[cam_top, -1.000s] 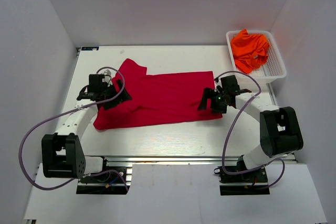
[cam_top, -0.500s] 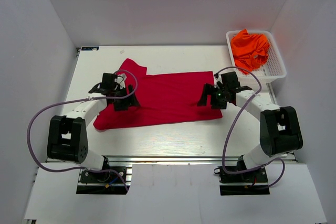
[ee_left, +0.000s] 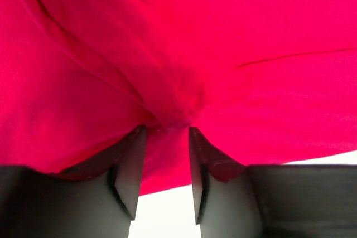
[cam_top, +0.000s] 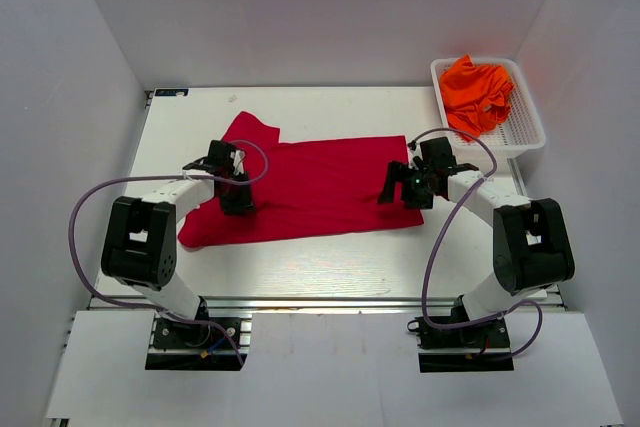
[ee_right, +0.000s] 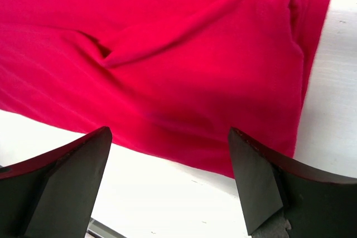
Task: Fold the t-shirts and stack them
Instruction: Fold the flattened tshirt in 1/3 of the way
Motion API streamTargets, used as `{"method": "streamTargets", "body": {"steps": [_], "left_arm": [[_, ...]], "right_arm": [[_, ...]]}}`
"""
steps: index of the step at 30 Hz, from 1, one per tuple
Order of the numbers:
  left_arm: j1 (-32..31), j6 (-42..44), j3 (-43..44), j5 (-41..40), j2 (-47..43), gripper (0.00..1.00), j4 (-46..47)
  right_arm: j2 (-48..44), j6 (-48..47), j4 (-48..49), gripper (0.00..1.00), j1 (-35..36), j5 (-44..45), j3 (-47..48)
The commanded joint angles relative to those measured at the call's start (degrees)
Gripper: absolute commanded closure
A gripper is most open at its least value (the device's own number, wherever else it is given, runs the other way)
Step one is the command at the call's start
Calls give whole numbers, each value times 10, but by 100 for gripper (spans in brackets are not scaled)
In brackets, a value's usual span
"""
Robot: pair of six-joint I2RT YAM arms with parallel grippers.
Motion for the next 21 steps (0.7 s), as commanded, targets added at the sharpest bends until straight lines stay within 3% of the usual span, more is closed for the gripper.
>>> {"method": "streamTargets", "body": {"steps": [1,5,8,14,21], "left_arm": [[-3,5,27,-14,0,58,16],[-3,5,44,-14,29,76,16],[-3,5,56,-19,34,99,16],[-8,33,72,6,29,100,42],[-18,146,176,59,124,100,35]], "right_arm": [[-13,-7,-11,10,-4,10,19],[-15,-9,-15,10,-2,17,22],[-20,-8,-13,10,-3,17,17],[-18,-9,-14,10,-3,15,13],[-9,-8,-7,10,-4,6,11]]}}
